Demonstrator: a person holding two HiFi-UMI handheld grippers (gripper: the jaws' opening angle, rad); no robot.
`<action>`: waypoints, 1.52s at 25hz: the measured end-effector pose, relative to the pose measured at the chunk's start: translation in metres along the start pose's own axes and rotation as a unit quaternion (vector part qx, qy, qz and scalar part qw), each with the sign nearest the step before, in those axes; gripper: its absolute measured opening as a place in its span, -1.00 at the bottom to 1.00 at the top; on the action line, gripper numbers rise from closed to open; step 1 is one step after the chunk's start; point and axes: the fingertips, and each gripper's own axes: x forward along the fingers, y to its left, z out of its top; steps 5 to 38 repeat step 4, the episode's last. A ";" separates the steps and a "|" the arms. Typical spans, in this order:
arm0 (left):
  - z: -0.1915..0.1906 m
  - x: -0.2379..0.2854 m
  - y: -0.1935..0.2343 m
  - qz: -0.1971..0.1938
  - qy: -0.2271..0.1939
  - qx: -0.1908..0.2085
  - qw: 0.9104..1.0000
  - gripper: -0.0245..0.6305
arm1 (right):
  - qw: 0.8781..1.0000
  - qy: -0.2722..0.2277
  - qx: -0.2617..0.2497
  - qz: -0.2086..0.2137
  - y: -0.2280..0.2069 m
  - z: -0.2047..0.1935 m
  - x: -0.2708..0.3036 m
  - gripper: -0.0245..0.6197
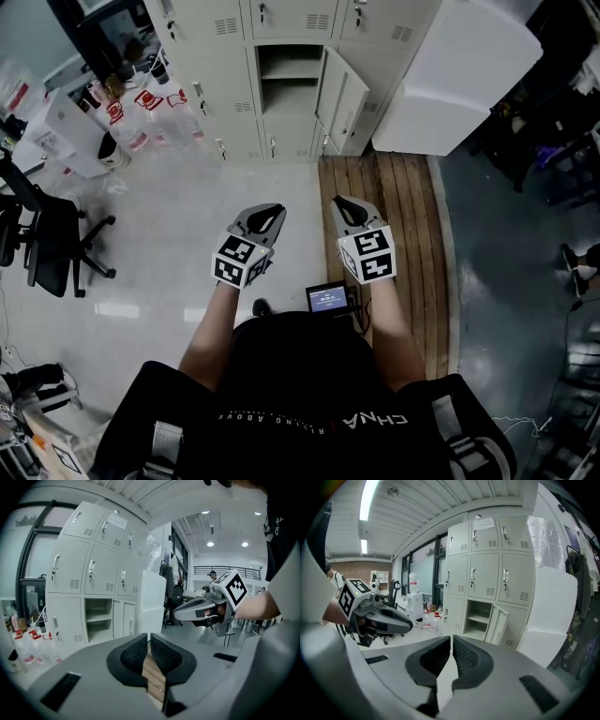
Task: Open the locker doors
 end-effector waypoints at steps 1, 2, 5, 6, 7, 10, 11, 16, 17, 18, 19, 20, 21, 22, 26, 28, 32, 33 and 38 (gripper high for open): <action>0.000 0.000 0.000 -0.001 0.000 0.000 1.000 -0.86 | 1.000 0.000 -0.001 -0.002 -0.001 0.000 0.000 -0.80; 0.000 0.000 0.000 -0.001 0.000 0.000 1.000 -0.86 | 1.000 0.000 -0.003 -0.004 -0.001 0.001 0.000 -0.80; 0.000 0.000 0.000 -0.002 0.000 0.000 1.000 -0.86 | 1.000 0.001 -0.005 -0.006 -0.002 0.001 -0.001 -0.80; 0.000 0.000 0.000 -0.002 0.000 0.000 1.000 -0.86 | 1.000 0.001 -0.005 -0.006 -0.002 0.001 -0.001 -0.80; 0.000 0.000 0.000 -0.002 0.000 0.000 1.000 -0.86 | 1.000 0.001 -0.005 -0.006 -0.002 0.001 -0.001 -0.80; 0.000 0.000 0.000 -0.002 0.000 0.000 1.000 -0.86 | 1.000 0.001 -0.005 -0.006 -0.002 0.001 -0.001 -0.80; 0.000 0.000 0.000 -0.002 0.000 0.000 1.000 -0.86 | 1.000 0.001 -0.005 -0.006 -0.002 0.001 -0.001 -0.80; 0.000 0.000 0.000 -0.002 0.000 0.000 1.000 -0.86 | 1.000 0.001 -0.005 -0.006 -0.002 0.001 -0.001 -0.80; 0.000 0.000 0.000 -0.002 0.000 0.000 1.000 -0.86 | 1.000 0.001 -0.005 -0.006 -0.002 0.001 -0.001 -0.80; 0.000 0.000 0.000 -0.002 0.000 0.000 1.000 -0.86 | 1.000 0.001 -0.005 -0.006 -0.002 0.001 -0.001 -0.80; 0.000 0.000 0.000 -0.002 0.000 0.000 1.000 -0.86 | 1.000 0.001 -0.005 -0.006 -0.002 0.001 -0.001 -0.80; 0.000 0.000 0.000 -0.002 0.000 0.000 1.000 -0.86 | 1.000 0.001 -0.005 -0.006 -0.002 0.001 -0.001 -0.80; 0.000 0.000 0.000 -0.002 0.000 0.000 1.000 -0.86 | 1.000 0.001 -0.005 -0.006 -0.002 0.001 -0.001 -0.80; 0.000 0.000 0.000 -0.002 0.000 0.000 1.000 -0.86 | 1.000 0.001 -0.005 -0.006 -0.002 0.001 -0.001 -0.80; 0.000 0.000 0.000 -0.002 0.000 0.000 1.000 -0.86 | 1.000 0.001 -0.005 -0.006 -0.002 0.001 -0.001 -0.80; 0.000 0.000 0.000 -0.002 0.000 0.000 1.000 -0.86 | 1.000 0.001 -0.005 -0.006 -0.002 0.001 -0.001 -0.80; 0.000 0.000 0.000 -0.002 0.000 0.000 1.000 -0.86 | 1.000 0.001 -0.005 -0.006 -0.002 0.001 -0.001 -0.80; 0.000 0.000 0.000 -0.002 0.000 0.000 1.000 -0.86 | 1.000 0.001 -0.005 -0.006 -0.002 0.001 -0.001 -0.80; 0.000 0.000 0.000 -0.002 0.000 0.000 1.000 -0.86 | 1.000 0.001 -0.005 -0.006 -0.002 0.001 -0.001 -0.80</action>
